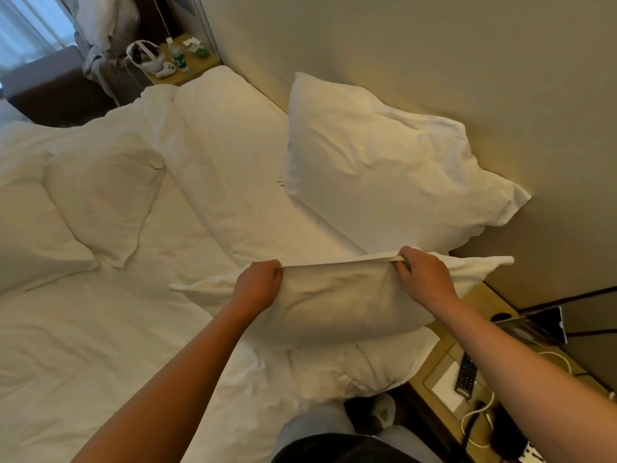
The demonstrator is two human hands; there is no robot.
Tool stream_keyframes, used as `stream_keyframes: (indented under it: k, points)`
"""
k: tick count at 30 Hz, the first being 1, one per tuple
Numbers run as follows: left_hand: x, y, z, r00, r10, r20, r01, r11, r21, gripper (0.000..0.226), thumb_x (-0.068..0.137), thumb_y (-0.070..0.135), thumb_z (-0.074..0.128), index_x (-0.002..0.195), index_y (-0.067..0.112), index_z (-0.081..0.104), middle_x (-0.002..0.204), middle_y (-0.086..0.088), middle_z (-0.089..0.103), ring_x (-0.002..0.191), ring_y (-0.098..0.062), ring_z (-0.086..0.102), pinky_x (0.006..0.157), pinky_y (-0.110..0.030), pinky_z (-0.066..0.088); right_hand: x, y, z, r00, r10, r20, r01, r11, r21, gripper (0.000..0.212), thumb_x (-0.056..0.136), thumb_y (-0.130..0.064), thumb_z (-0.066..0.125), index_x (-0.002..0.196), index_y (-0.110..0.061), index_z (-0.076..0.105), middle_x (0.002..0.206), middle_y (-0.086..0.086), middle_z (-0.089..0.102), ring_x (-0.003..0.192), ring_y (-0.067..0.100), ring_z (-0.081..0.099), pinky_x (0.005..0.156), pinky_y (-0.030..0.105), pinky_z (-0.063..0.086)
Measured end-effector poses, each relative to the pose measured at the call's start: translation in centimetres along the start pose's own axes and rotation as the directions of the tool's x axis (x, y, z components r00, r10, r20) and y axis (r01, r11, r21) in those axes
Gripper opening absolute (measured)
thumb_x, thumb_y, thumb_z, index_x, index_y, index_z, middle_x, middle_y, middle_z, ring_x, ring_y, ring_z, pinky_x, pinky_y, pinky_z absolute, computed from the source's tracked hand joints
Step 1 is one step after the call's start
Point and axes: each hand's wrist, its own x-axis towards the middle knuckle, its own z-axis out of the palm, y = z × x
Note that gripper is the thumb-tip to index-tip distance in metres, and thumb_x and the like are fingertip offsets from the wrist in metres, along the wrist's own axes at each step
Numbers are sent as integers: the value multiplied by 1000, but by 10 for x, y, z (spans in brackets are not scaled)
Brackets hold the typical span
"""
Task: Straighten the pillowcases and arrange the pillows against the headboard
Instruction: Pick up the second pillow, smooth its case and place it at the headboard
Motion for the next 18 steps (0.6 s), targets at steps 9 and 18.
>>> stream_keyframes:
  k: [9, 18]
  points:
    - [39, -13, -28, 994, 82, -75, -86, 996, -40, 27, 104, 29, 42, 100, 28, 68, 86, 3, 70, 75, -20, 60, 59, -29, 40, 7, -19, 4, 993, 68, -99, -69, 998, -13, 24, 101, -25, 57, 84, -16, 70, 78, 2, 68, 71, 26, 60, 66, 38, 46]
    - [71, 5, -82, 966, 171, -194, -167, 985, 35, 27, 103, 30, 44, 92, 23, 68, 89, 0, 71, 82, -27, 66, 67, -36, 52, 15, -42, -32, 970, 34, -240, -41, 999, -25, 29, 101, -28, 56, 80, -17, 71, 75, 1, 71, 68, 28, 63, 57, 35, 42]
